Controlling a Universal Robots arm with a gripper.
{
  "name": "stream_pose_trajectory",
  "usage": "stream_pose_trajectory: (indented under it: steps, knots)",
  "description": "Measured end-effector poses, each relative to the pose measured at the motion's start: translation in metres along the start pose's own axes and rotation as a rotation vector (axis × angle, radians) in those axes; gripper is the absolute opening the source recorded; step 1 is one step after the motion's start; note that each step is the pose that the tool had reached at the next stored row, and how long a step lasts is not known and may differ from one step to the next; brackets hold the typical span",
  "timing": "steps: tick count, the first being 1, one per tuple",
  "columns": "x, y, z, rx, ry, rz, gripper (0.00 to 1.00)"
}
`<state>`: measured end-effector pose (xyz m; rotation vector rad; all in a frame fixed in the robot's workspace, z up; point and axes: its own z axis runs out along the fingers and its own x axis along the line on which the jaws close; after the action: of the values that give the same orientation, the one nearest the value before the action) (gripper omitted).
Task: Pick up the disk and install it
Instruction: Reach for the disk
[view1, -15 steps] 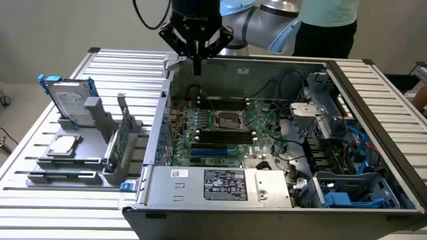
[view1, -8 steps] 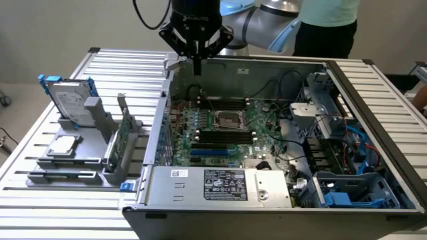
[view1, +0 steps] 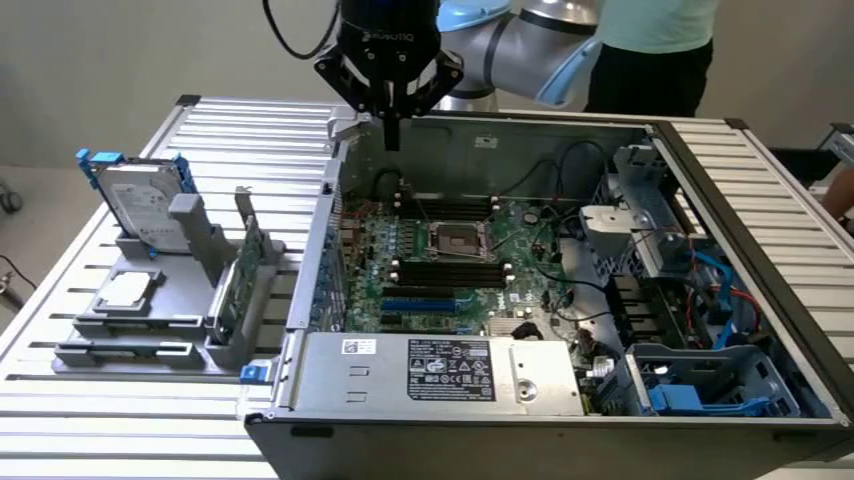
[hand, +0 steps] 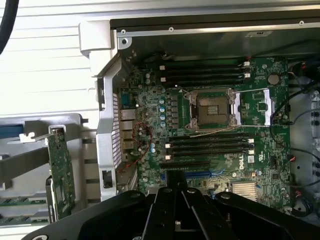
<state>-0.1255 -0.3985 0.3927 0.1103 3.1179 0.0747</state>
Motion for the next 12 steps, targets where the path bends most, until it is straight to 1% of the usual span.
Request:
stream_pose_trajectory:
  steps: [3, 7, 12]
  knots:
    - [0.010, 0.0000, -0.0002, 0.0000, -0.0013, 0.000, 0.11]
    - [0.029, 0.0003, -0.0005, 0.0001, -0.0022, 0.000, 0.11]
    - [0.051, 0.0022, -0.0008, 0.0021, -0.0023, 0.000, 0.11]
